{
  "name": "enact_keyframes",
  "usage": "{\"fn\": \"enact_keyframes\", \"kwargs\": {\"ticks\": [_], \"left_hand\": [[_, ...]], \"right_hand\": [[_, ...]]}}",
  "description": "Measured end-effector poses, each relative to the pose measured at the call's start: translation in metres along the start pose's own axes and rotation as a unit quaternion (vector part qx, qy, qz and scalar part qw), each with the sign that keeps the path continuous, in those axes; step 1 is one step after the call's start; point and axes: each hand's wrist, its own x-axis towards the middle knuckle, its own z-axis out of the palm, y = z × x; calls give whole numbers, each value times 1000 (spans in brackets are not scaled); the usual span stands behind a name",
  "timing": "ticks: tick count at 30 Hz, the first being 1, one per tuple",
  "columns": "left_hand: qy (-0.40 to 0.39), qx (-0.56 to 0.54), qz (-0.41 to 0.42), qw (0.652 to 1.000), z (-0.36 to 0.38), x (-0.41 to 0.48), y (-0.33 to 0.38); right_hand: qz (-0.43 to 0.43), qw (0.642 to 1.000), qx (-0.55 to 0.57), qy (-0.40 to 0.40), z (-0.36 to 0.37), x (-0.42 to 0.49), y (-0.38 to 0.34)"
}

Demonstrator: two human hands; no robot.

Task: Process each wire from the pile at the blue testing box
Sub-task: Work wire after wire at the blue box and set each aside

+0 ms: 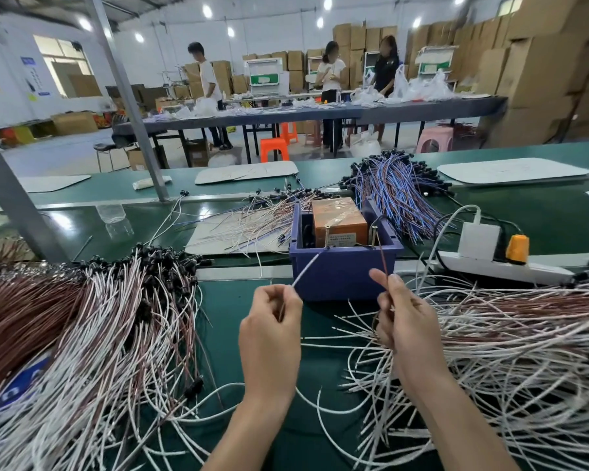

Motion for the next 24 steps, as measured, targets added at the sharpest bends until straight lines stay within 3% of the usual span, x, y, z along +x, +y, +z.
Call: {"fn": "enact_keyframes", "kwargs": {"ticks": [9,15,24], "left_hand": [[71,154,51,984,17,22,15],[41,163,77,983,23,18,11],[64,142,104,982,20,12,15]], "right_hand": [[-44,992,11,116,11,5,4],[-61,989,19,133,9,7,3],[-57,983,-9,173,8,7,6]]}}
